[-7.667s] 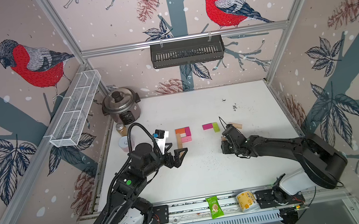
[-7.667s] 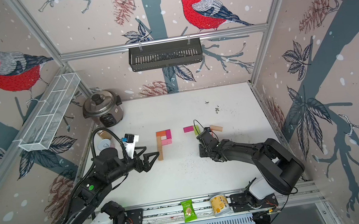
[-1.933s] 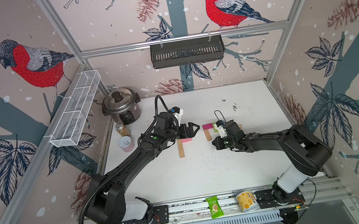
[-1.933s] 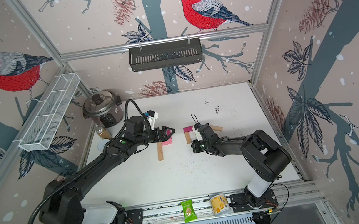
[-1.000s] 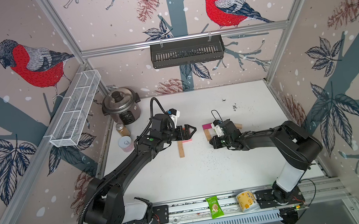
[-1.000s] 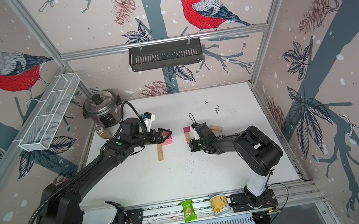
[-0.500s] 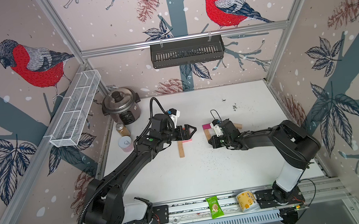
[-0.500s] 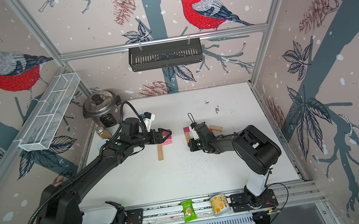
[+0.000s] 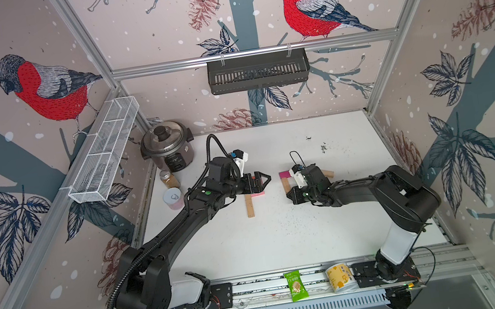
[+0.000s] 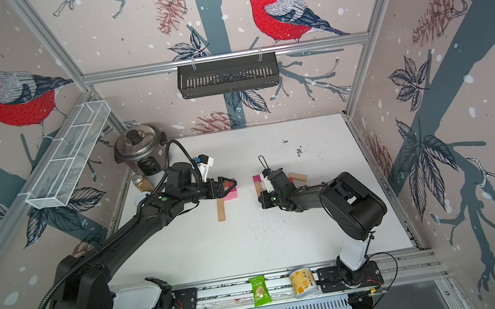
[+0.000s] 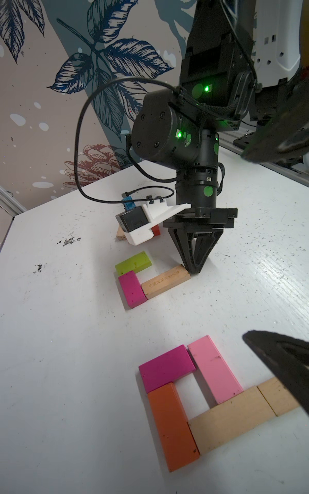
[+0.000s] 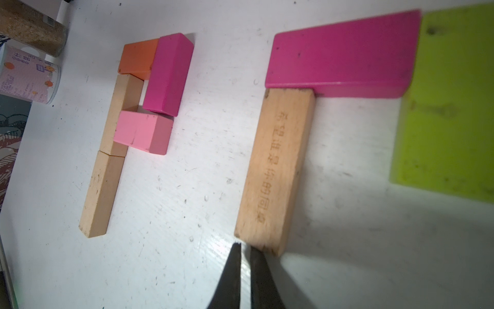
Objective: Assemble the letter p with building blocks
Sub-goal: Assemble the building block at the center of the board, then pick up the building block from the center of the board.
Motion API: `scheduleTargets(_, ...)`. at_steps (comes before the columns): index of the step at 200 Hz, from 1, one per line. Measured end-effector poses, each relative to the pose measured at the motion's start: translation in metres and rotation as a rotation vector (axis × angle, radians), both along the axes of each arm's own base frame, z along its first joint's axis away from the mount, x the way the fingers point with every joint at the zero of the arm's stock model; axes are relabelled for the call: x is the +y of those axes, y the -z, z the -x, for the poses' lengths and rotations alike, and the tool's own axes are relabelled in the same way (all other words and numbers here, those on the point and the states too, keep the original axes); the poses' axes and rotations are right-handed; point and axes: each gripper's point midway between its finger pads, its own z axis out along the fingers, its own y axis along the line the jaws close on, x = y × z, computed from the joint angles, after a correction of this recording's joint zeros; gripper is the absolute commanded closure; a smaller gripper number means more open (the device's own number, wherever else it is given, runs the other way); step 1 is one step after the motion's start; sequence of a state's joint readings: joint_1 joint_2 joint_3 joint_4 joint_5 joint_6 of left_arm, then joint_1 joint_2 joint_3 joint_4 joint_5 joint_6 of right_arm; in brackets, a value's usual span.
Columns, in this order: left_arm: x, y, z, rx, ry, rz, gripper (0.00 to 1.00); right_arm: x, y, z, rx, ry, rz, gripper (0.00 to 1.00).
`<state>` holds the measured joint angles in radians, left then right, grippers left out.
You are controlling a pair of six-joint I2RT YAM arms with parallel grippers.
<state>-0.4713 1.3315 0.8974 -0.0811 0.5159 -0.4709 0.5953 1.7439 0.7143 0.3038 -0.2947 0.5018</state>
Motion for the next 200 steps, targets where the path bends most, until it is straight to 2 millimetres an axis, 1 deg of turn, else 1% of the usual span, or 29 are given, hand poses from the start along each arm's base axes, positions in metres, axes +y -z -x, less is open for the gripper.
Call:
scheduleTargets(14, 0.0, 0.0, 0.0, 0.0, 0.0, 0.0, 0.04, 0.001, -0.001, 0.0, -0.002, -0.002, -0.001, 0.85)
scheduleTargets(33, 0.0, -0.001, 0.001, -0.002, 0.003, 0.003, 0.03, 0.0, -0.003, 0.005, 0.002, -0.009, -0.004, 0.8)
scheduleTargets(50, 0.0, -0.004, 0.001, -0.009, 0.003, 0.007, 0.03, 0.0, -0.013, 0.009, -0.005, -0.02, -0.022, 0.74)
scheduleTargets(64, 0.001, -0.01, 0.003, -0.022, 0.003, 0.013, 0.03, 0.002, -0.031, 0.01, -0.035, -0.03, -0.054, 0.68)
scheduleTargets(82, 0.002, -0.02, 0.005, -0.047, 0.002, 0.026, 0.03, 0.004, -0.06, 0.008, -0.094, -0.033, -0.096, 0.6)
scheduleTargets(104, 0.004, -0.033, 0.009, -0.082, 0.004, 0.041, 0.03, -0.004, -0.091, 0.003, -0.152, -0.003, -0.109, 0.52)
scheduleTargets(116, 0.004, -0.041, 0.012, -0.106, 0.008, 0.047, 0.03, -0.017, -0.103, -0.005, -0.18, 0.048, -0.097, 0.46)
scheduleTargets(122, 0.003, -0.045, 0.015, -0.121, 0.01, 0.046, 0.03, -0.027, -0.106, -0.009, -0.185, 0.08, -0.083, 0.43)
scheduleTargets(132, 0.0, -0.052, 0.023, -0.15, 0.027, 0.043, 0.03, -0.045, -0.106, -0.015, -0.187, 0.136, -0.059, 0.34)
scheduleTargets(148, -0.01, -0.067, 0.042, -0.213, 0.079, 0.039, 0.03, -0.082, -0.097, -0.023, -0.164, 0.242, -0.01, 0.22)
scheduleTargets(155, -0.013, -0.072, 0.051, -0.233, 0.101, 0.043, 0.03, -0.1, -0.091, -0.027, -0.148, 0.292, 0.013, 0.19)
scheduleTargets(164, -0.013, -0.078, 0.058, -0.265, 0.115, 0.045, 0.03, -0.117, -0.082, -0.028, -0.124, 0.334, 0.033, 0.16)
scheduleTargets(171, -0.011, -0.078, 0.062, -0.275, 0.111, 0.045, 0.03, -0.127, -0.075, -0.027, -0.103, 0.361, 0.048, 0.14)
scheduleTargets(182, -0.004, -0.072, 0.066, -0.279, 0.091, 0.033, 0.03, -0.139, -0.067, -0.025, -0.075, 0.389, 0.063, 0.1)
scheduleTargets(200, 0.004, -0.056, 0.077, -0.259, 0.088, 0.015, 0.03, -0.148, -0.056, -0.023, -0.044, 0.414, 0.076, 0.07)
